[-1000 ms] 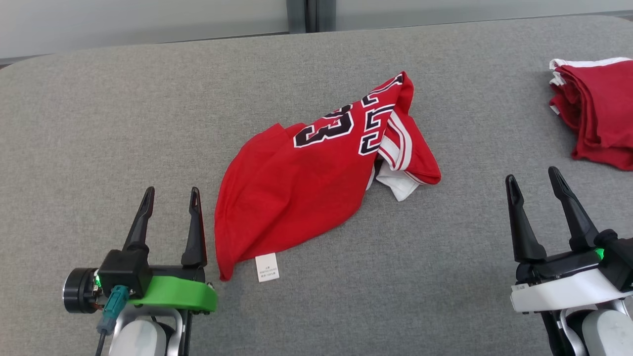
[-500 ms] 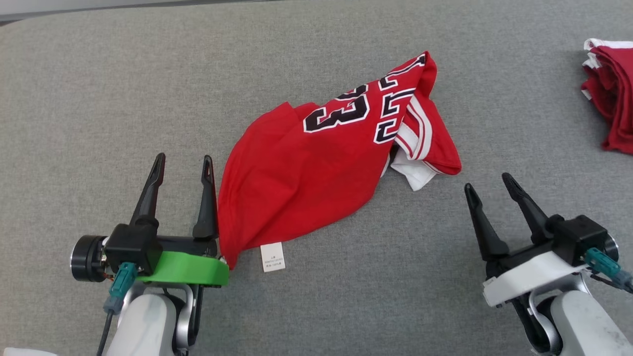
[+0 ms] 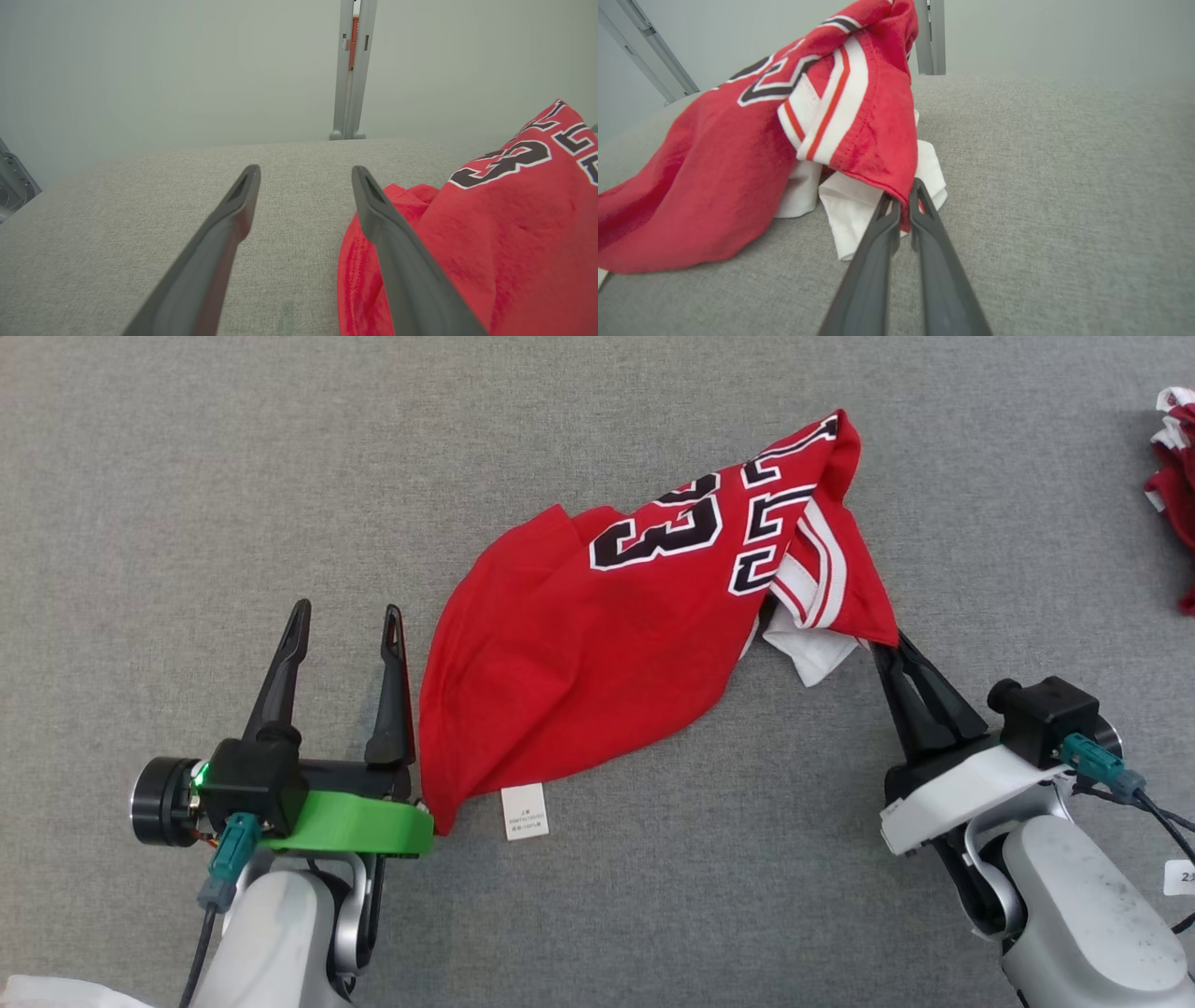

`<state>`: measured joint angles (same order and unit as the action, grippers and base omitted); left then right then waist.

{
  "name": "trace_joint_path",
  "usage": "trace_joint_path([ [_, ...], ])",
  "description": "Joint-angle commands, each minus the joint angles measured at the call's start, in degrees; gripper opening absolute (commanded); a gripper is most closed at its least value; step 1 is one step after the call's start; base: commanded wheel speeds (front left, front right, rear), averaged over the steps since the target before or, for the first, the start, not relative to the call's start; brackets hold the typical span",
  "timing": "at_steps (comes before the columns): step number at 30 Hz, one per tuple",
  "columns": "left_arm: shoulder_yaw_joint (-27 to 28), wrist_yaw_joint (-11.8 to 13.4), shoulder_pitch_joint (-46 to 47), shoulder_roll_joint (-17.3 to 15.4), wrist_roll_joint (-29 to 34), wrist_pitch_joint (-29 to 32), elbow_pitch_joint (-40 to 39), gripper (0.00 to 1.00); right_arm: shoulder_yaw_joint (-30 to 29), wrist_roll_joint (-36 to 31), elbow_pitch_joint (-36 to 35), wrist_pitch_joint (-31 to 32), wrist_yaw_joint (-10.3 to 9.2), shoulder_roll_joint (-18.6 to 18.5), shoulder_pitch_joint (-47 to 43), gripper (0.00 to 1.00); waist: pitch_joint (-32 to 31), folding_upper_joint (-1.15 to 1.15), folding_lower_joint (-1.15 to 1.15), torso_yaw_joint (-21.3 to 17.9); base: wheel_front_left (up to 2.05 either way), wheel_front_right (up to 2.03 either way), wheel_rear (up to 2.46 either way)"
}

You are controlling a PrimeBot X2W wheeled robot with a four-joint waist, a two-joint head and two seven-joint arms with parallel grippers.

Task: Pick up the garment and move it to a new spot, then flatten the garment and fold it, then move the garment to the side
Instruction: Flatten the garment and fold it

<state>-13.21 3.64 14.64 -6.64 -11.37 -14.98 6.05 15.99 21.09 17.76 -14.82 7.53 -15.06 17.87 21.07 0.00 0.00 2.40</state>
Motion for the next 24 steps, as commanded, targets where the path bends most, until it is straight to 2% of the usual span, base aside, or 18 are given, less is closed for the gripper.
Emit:
trace_joint_path([
  [1, 0.19, 0.44, 0.36, -0.12, 0.27, -0.21, -0.07, 1.0, -0.23, 0.13, -1.58, -0.47, -0.09, -0.4, 0.61, 0.0, -0.27, 0.0, 0.0, -0.17, 0.0, 0.0, 0.0],
  [8, 1.04, 0.54, -0.97, -0.39, 0.22, -0.22, -0.41, 1.0, -1.91, -2.74, -13.59, -0.39, -0.09, -2.13, -1.13, 0.0, -1.62, 0.0, 0.0, -1.5, 0.0, 0.0, 0.0],
  [13, 1.2, 0.28, -1.45, -0.31, 0.12, -0.22, -0.37, 1.0, -2.37, -5.01, -23.02, -0.26, -0.08, -5.73, -0.71, 0.0, -2.95, 0.0, 0.0, -2.49, 0.0, 0.0, 0.0],
  [19, 1.26, 0.03, -1.98, 0.09, 0.01, -0.22, -0.37, 1.0, -5.58, -7.37, -34.23, 2.68, -0.09, -9.01, 0.48, 0.0, -4.01, 0.0, 0.0, -2.68, 0.0, 0.0, 0.0],
  [24, 1.32, -0.02, -2.28, 0.47, -0.08, -0.22, -0.53, 1.0, -9.53, -8.12, -40.63, 5.74, -0.09, -9.74, -0.19, 0.0, -4.22, 0.0, 0.0, -2.49, 0.0, 0.0, 0.0],
])
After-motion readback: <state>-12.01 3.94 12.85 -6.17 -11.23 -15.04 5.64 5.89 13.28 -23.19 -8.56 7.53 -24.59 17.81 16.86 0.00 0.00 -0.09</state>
